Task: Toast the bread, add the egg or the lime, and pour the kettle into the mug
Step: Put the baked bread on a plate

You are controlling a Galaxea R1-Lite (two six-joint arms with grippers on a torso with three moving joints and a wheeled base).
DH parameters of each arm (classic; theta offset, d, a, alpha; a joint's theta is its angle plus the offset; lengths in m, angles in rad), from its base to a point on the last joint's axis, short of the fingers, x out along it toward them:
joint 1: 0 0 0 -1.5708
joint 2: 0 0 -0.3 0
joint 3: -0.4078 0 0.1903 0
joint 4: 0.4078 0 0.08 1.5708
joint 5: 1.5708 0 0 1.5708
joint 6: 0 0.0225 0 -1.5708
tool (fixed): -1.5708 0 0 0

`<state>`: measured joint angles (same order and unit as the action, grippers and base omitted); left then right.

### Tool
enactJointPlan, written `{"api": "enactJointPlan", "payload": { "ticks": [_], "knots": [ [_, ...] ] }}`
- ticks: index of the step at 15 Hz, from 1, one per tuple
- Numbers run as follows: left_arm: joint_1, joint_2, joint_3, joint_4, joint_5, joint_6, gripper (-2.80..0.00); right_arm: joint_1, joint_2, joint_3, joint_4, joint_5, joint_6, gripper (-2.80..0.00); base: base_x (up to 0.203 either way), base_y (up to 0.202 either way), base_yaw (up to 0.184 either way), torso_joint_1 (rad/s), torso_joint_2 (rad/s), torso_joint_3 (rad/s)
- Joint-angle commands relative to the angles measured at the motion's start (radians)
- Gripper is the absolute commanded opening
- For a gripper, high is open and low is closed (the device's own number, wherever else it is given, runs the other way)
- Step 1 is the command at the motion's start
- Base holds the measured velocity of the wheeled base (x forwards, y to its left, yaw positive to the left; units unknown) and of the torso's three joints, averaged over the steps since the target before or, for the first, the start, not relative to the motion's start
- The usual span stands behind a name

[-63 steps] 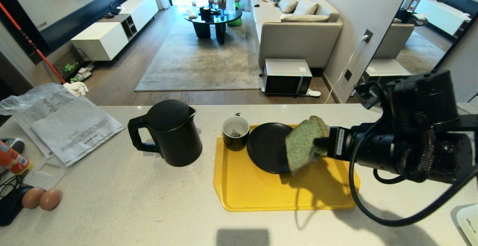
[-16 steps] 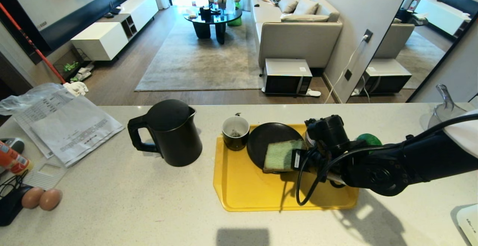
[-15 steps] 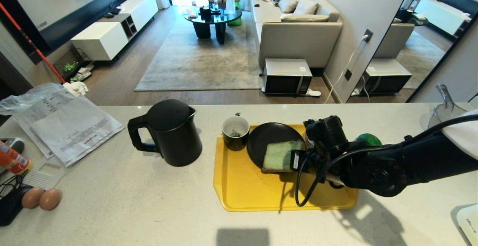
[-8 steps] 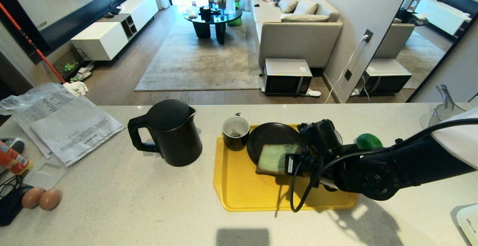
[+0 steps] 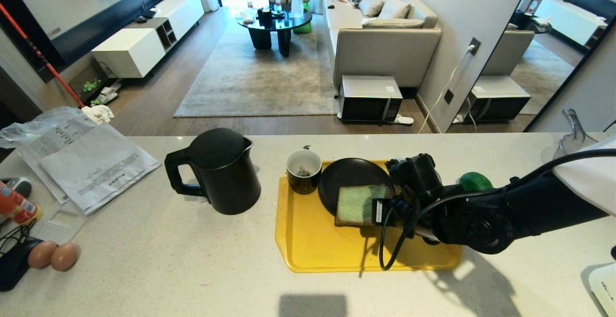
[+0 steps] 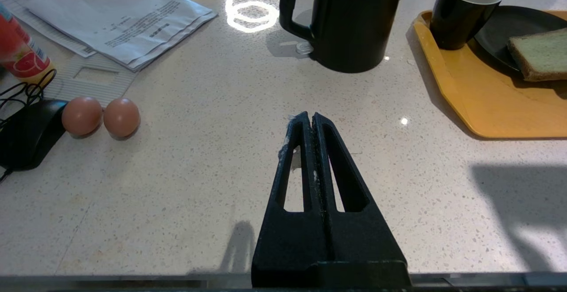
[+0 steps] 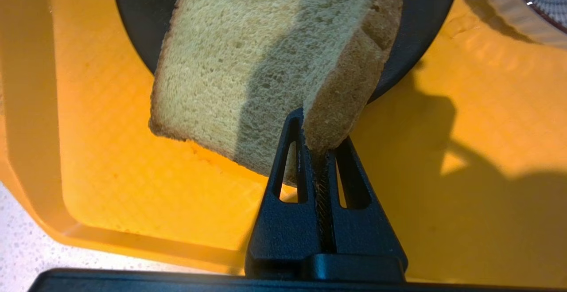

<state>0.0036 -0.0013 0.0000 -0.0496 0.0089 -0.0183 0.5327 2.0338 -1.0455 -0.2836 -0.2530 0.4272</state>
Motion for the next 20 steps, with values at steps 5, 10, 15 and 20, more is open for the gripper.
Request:
{"api": "enactJointPlan", "payload": {
  "ticks": [5, 10, 15, 20],
  "knots": [
    [0.001, -0.002, 0.015, -0.001, 0.0, 0.0, -2.8, -0.02, 0.003, -0.011, -0.002, -0.002, 0.002, -2.8, 0.0, 0.0, 0.0, 0.0, 0.0, 0.0],
    [0.001, -0.002, 0.015, -0.001, 0.0, 0.0, -2.8, -0.019, 0.017, -0.022, -0.003, 0.0, 0.002, -2.8, 0.0, 0.0, 0.0, 0.0, 0.0, 0.0],
    [-0.001, -0.002, 0.015, -0.001, 0.0, 0.0, -2.8, -0.023, 0.017, -0.019, -0.002, -0.002, -0.002, -2.8, 0.0, 0.0, 0.0, 0.0, 0.0, 0.0],
    [-0.001, -0.002, 0.015, -0.001, 0.0, 0.0, -2.8, -0.03, 0.017, -0.018, 0.004, -0.002, -0.004, -2.8, 0.0, 0.0, 0.0, 0.0, 0.0, 0.0]
  ]
}}
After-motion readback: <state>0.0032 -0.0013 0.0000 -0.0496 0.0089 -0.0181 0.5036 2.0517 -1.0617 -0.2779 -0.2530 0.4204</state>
